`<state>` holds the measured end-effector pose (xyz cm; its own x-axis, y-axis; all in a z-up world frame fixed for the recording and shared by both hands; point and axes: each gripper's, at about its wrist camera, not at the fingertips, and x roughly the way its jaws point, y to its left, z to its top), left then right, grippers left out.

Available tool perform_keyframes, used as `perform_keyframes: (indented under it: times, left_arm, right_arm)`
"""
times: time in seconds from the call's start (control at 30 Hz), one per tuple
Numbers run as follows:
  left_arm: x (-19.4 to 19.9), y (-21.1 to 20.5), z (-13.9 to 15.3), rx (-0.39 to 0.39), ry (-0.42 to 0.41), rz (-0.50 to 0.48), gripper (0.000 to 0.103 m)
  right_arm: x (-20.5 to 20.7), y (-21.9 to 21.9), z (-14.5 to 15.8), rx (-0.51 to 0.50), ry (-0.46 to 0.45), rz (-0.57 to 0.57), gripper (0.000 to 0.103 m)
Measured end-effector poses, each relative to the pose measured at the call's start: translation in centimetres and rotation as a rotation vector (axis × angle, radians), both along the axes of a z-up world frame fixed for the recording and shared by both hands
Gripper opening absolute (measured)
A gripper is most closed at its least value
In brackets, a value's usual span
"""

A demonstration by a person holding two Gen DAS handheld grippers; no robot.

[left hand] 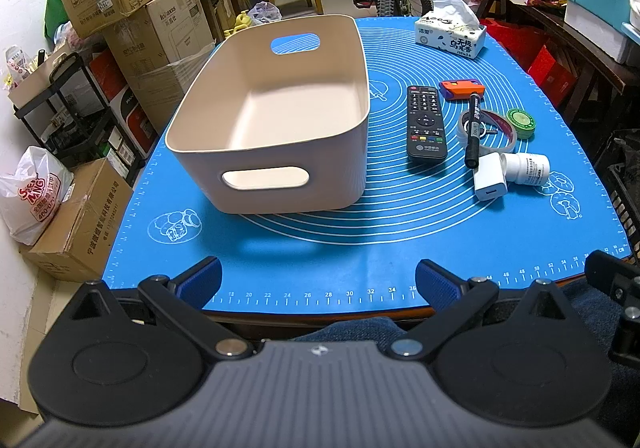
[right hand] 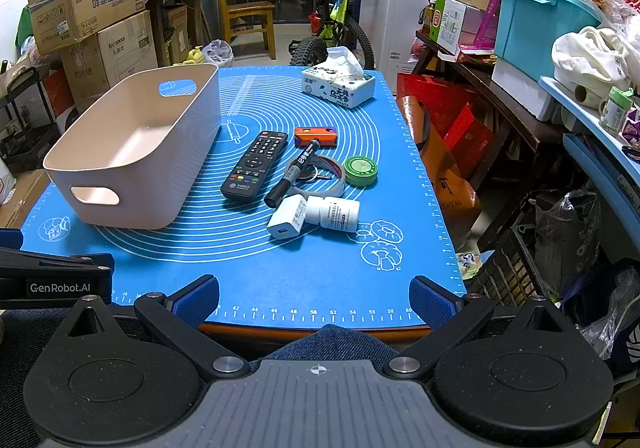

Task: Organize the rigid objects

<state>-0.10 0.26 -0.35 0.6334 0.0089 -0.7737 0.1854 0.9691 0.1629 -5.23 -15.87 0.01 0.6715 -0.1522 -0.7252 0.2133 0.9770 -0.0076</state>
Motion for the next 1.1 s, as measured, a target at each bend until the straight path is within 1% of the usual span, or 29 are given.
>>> perform_keyframes:
  times: [0.17, 0.23, 0.4, 0.6, 0.67, 0.73, 0.83, 0.97, 1.1]
  left_arm:
    - [-0.1, 0.1, 0.0, 0.003, -0.001, 0.001, 0.102]
    - [0.1, -0.1, 0.1, 0.009, -0.001, 0.001, 0.102]
    - [0.1, 0.0, 0.2, 0.013, -0.004, 0.001, 0.102]
    - [0.0, 0.1, 0.6, 0.003, -0.014, 0.001, 0.102]
    - [0.1, 0.0, 1.0, -0.002, -0.016, -0.005, 0.102]
    - [0.3, -0.1, 1.7, -0.004, -0.019, -0.011, 0.102]
    - [0.8, 0.0, 3.4, 0.014, -0.057, -0.015, 0.102]
    - [2.2, 0.4, 6.1, 0.033, -0.106, -0.022, 0.102]
    - [4.2, 1.2, 8.4, 0.023, -0.142, -0.014, 0.102]
  right_arm:
    - [0.1, -0.4, -0.2, -0.001, 0.0, -0.001, 0.101]
    - [0.0, 0.2, 0.0, -0.001, 0.004, -0.006, 0.101]
    - [-0.1, 0.0, 0.3, 0.003, 0.007, -0.01, 0.101]
    - [0.2, -0.8, 0.7, 0.031, 0.014, -0.006, 0.101]
    - [0.5, -1.2, 1.2, 0.06, 0.009, -0.001, 0.101]
    - [0.8, -1.7, 1.8, 0.103, -0.001, -0.006, 0.101]
    - [1.4, -2.6, 2.9, 0.141, -0.025, -0.018, 0.101]
    - [2.4, -3.4, 4.4, 0.128, -0.069, -0.035, 0.101]
    - [3.8, -4.1, 5.6, 0.115, -0.096, -0.049, 0.101]
